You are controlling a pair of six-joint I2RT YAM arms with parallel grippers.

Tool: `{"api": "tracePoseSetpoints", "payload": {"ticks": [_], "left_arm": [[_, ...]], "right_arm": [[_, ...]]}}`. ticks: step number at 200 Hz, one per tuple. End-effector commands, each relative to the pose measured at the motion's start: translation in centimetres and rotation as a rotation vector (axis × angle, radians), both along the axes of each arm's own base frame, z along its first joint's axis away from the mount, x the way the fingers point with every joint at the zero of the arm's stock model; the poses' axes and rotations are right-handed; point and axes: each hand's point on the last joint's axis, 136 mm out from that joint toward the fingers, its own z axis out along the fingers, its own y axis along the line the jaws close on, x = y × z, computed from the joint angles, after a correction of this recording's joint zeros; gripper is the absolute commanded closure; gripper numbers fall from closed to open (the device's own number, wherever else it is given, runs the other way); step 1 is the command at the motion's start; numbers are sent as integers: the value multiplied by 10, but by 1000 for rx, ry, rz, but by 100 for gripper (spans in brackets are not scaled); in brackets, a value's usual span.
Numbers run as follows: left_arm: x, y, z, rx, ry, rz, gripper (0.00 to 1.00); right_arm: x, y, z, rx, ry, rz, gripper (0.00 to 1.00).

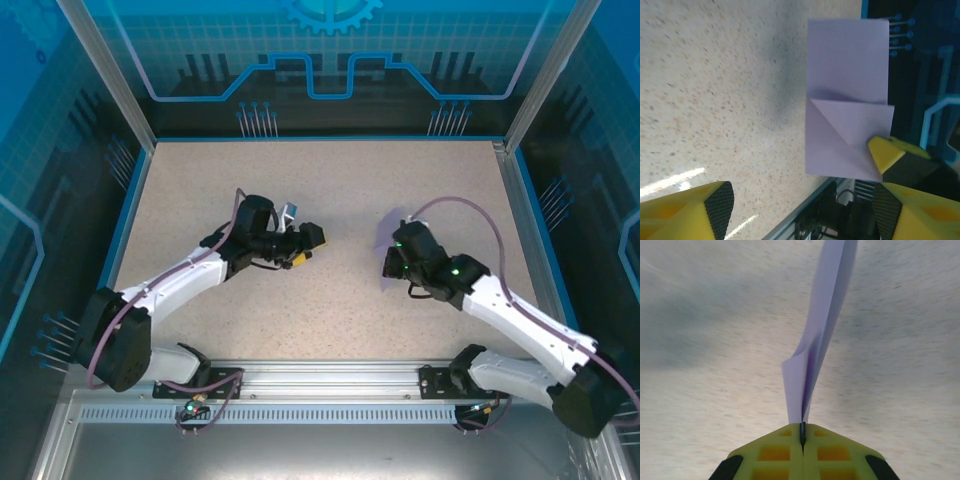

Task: Fold a paper plane with a square sheet of paper (pick it up from the middle)
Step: Turn over the paper at the center of the table.

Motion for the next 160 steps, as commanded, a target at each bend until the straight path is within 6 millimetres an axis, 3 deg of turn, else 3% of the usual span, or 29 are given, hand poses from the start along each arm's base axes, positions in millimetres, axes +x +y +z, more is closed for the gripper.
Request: {"api": "tracePoseSetpoints", "payload": {"ticks": [1, 36, 74, 116, 160], "left_arm": [[-5, 17, -2, 75, 11, -25, 21], [5, 40, 3, 105, 13, 12, 20], [10, 69, 2, 124, 23, 76, 19], [11, 91, -1, 117, 38, 126, 18], [10, 96, -11, 113, 66, 132, 18]], "right_arm": [[-5, -44, 10, -507, -9, 5, 100], [5, -11, 14, -758, -26, 61, 100], [7, 34, -18, -861, 44, 162, 97], [-5, 89, -57, -758, 105, 292, 92], [-23, 134, -99, -566, 200, 398, 81]]}}
